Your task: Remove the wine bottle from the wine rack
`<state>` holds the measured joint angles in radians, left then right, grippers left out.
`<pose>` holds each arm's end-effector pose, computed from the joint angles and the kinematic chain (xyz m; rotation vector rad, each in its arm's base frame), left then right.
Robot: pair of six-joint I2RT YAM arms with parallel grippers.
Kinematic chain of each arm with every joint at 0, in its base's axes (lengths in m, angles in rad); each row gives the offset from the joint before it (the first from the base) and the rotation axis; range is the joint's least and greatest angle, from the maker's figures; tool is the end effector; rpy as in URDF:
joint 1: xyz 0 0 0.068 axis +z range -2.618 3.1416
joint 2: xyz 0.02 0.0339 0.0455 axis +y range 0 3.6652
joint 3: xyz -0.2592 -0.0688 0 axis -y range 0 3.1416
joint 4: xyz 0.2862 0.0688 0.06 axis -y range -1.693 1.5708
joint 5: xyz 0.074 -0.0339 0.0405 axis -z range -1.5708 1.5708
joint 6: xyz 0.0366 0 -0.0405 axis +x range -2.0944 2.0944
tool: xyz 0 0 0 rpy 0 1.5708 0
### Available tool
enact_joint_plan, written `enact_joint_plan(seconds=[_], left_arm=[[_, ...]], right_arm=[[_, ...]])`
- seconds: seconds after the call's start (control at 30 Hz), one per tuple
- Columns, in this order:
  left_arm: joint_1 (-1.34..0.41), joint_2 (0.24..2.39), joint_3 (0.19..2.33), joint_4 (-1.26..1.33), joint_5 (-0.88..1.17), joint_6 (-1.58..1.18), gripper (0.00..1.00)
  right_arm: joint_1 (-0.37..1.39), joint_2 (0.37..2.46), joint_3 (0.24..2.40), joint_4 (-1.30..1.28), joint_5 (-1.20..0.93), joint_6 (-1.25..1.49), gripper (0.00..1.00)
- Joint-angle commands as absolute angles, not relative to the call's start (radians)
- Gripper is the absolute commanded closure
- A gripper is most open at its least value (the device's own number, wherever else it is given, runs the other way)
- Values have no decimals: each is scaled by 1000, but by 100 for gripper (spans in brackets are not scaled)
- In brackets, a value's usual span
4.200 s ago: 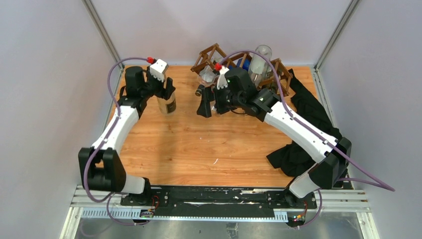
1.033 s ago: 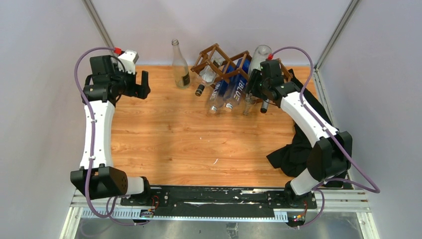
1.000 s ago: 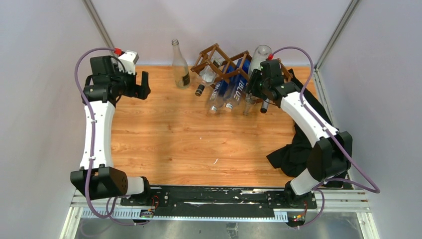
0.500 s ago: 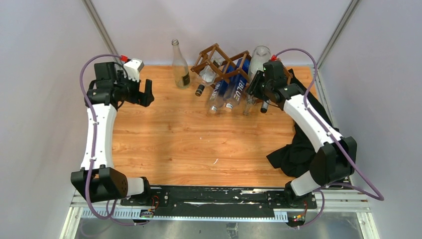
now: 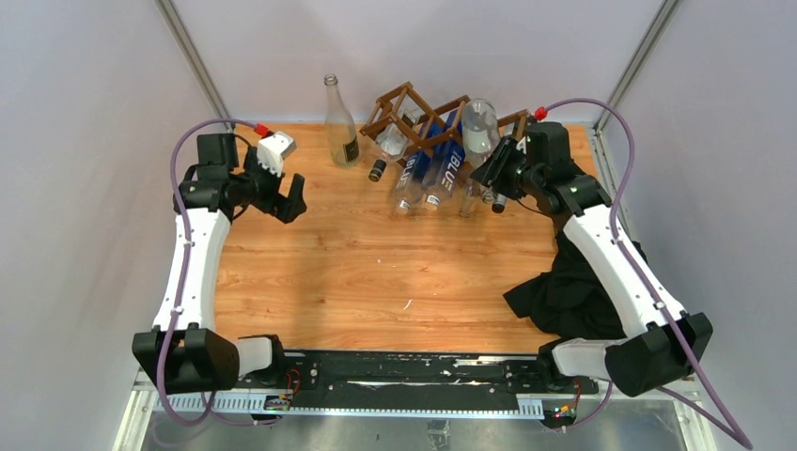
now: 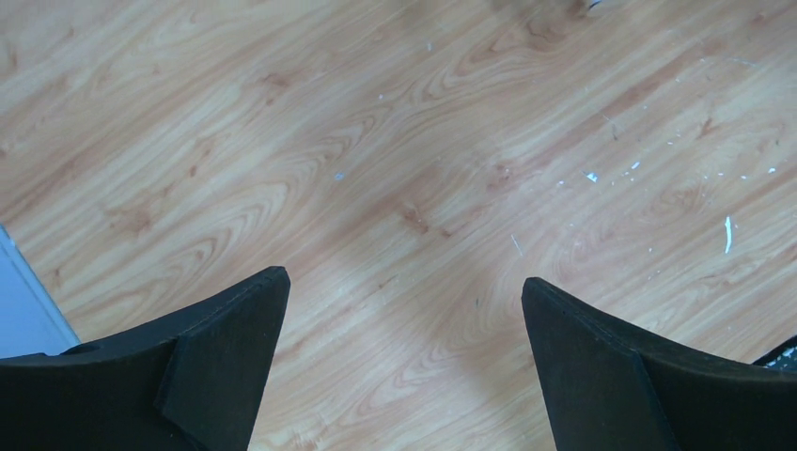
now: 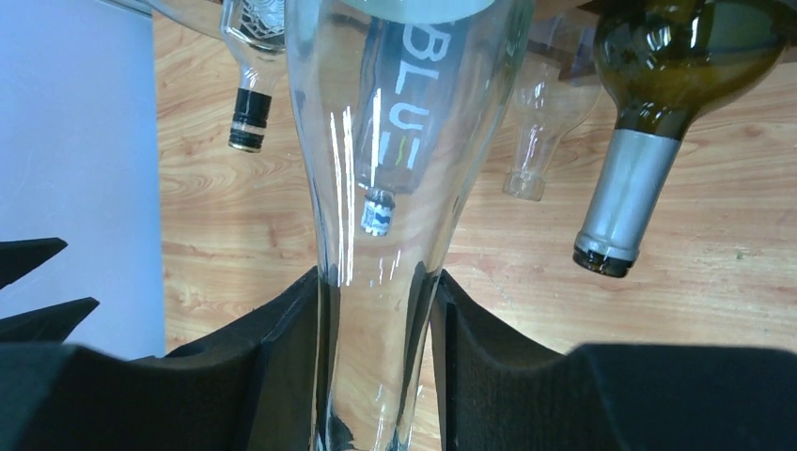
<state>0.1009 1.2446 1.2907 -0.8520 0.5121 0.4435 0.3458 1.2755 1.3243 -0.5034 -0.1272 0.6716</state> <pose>0.2937 0.0117 0.3558 0.6195 2.1854 -0.3253 0.3057 0.1151 0.3869 0.2591 2.0928 0.7579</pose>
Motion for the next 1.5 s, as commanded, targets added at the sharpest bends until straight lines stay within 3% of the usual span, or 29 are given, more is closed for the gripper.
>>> enact_joint_plan(seconds=[0.0, 0.57, 0.77, 1.1, 1.47], left_arm=[[83, 1177, 1274, -851, 585, 539, 0], [-37, 1059, 1260, -851, 596, 781, 0], [-60, 1020, 1258, -850, 627, 846, 0], [-239, 926, 1246, -850, 550, 1016, 0], [-467, 803, 1090, -805, 419, 1111, 0]], right_arm=[[348, 1193, 1322, -322, -270, 682, 100], [348, 1008, 1338, -315, -322, 734, 100], [368, 1047, 1367, -336, -418, 746, 100], [589, 1112, 1371, -298, -407, 745, 100], [861, 1298, 1439, -303, -380, 711, 100]])
